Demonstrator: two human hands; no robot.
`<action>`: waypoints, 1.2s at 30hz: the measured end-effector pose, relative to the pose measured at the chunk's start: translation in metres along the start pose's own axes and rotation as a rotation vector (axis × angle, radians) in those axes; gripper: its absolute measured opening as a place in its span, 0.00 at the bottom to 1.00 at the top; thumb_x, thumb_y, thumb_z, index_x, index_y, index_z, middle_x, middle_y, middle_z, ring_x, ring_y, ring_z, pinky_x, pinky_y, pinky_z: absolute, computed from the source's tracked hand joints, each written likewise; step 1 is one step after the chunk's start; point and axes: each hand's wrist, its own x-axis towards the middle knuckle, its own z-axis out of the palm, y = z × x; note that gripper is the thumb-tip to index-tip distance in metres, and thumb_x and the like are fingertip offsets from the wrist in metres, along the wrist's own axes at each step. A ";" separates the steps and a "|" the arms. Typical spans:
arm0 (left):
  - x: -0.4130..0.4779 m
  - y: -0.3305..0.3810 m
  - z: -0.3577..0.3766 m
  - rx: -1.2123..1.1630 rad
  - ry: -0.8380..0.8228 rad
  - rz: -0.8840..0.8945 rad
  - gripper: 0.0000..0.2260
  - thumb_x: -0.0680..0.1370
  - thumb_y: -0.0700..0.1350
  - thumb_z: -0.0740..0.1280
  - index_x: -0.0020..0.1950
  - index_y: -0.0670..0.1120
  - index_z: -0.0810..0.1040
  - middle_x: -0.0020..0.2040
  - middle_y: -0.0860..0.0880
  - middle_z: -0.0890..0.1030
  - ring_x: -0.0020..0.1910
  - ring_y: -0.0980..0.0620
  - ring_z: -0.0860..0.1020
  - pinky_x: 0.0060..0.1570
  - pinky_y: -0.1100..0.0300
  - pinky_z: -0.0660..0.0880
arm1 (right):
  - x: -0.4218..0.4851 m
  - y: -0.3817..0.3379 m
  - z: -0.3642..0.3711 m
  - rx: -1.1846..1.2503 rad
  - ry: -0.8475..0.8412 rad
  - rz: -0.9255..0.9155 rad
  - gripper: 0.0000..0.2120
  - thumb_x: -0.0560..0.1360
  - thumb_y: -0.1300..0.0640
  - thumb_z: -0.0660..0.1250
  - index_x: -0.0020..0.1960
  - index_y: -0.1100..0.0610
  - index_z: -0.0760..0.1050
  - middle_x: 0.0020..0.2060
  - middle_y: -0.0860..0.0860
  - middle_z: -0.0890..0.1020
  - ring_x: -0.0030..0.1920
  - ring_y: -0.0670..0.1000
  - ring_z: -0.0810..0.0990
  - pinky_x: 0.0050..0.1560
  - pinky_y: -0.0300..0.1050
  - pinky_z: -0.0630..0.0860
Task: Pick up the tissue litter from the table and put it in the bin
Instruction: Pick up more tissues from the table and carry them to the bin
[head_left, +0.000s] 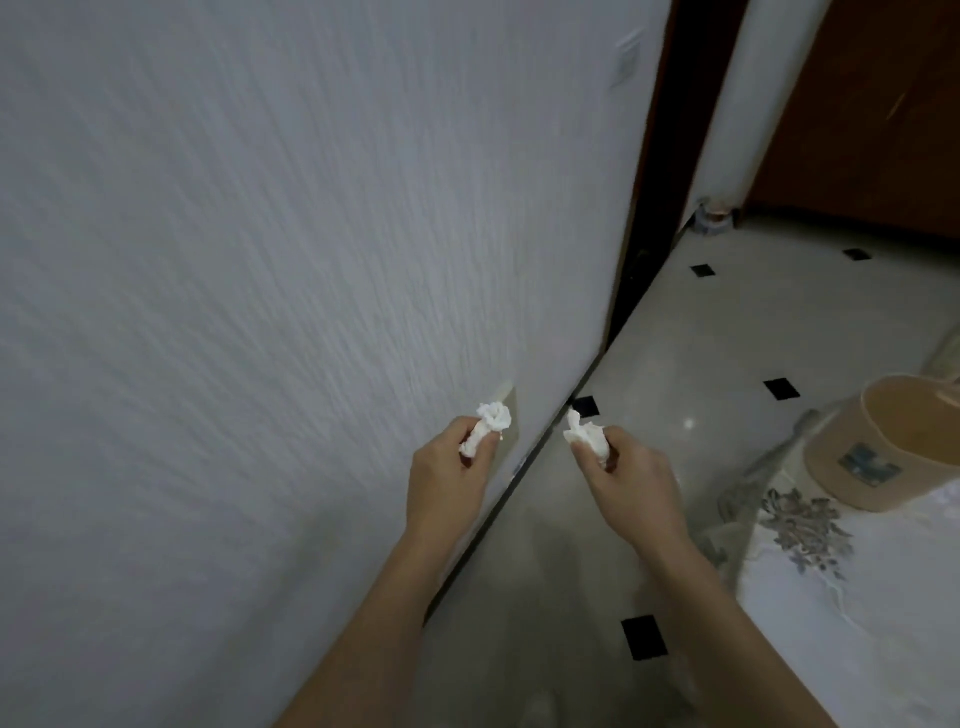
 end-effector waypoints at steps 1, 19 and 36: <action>0.013 0.004 0.007 -0.006 -0.019 0.015 0.05 0.79 0.52 0.67 0.50 0.53 0.80 0.38 0.50 0.81 0.37 0.50 0.79 0.36 0.52 0.76 | 0.013 0.004 -0.004 -0.009 0.023 0.013 0.22 0.78 0.41 0.64 0.32 0.51 0.63 0.25 0.48 0.70 0.28 0.46 0.70 0.28 0.42 0.60; 0.254 0.057 0.184 -0.066 -0.337 0.199 0.07 0.79 0.51 0.67 0.48 0.49 0.79 0.33 0.53 0.78 0.30 0.56 0.75 0.33 0.54 0.74 | 0.217 0.088 -0.051 -0.144 0.284 0.263 0.23 0.78 0.43 0.65 0.31 0.52 0.61 0.24 0.48 0.69 0.27 0.48 0.70 0.29 0.46 0.65; 0.455 0.174 0.403 -0.133 -0.835 0.489 0.05 0.79 0.50 0.68 0.44 0.51 0.78 0.34 0.49 0.79 0.34 0.48 0.77 0.35 0.49 0.75 | 0.390 0.163 -0.141 -0.217 0.658 0.680 0.21 0.78 0.42 0.64 0.33 0.52 0.63 0.26 0.49 0.71 0.29 0.51 0.71 0.29 0.49 0.62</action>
